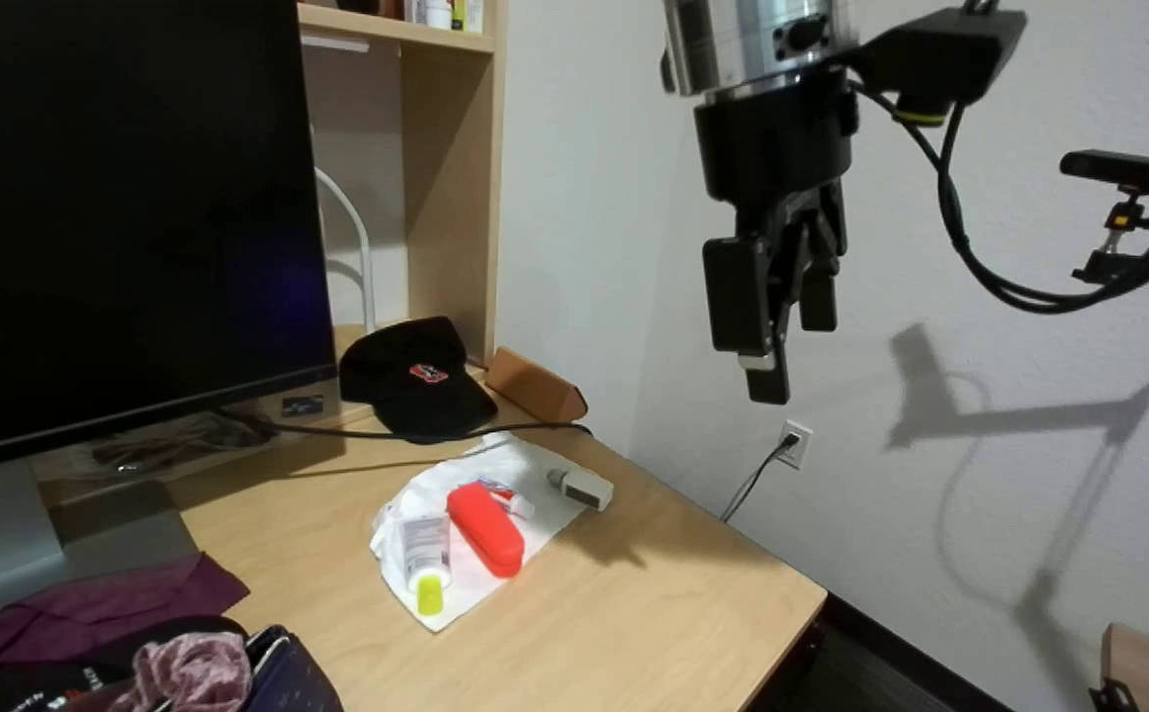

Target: Pick up the small white bottle and move it to the right

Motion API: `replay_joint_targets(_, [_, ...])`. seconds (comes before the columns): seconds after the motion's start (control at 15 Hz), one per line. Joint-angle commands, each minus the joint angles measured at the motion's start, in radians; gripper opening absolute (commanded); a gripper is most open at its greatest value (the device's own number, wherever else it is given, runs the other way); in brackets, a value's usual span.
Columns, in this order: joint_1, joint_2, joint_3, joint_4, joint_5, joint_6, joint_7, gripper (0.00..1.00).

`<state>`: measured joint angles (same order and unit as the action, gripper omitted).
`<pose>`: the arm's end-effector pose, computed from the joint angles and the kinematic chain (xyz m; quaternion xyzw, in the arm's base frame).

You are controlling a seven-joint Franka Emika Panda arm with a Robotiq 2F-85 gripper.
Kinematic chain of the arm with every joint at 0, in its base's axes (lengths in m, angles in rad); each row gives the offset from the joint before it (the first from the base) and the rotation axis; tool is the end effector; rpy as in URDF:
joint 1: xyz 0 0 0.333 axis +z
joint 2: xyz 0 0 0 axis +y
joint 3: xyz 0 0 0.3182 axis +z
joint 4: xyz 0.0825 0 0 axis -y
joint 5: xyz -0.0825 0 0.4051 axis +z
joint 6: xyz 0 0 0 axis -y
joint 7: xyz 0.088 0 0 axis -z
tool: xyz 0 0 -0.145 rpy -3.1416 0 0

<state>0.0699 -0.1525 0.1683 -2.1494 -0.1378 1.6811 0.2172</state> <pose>0.4662 0.0951 0.4032 0.9839 0.0257 -0.1364 0.1124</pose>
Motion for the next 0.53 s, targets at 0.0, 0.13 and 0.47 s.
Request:
replay_joint_targets(0.0, [0.003,0.109,-0.026,0.05,0.004,0.019,0.015,1.0])
replay_joint_targets(0.13, [0.005,0.106,-0.04,0.058,0.031,0.017,0.004,1.0])
replay_joint_targets(0.47, [0.011,0.111,-0.047,0.053,0.012,0.022,0.004,1.0])
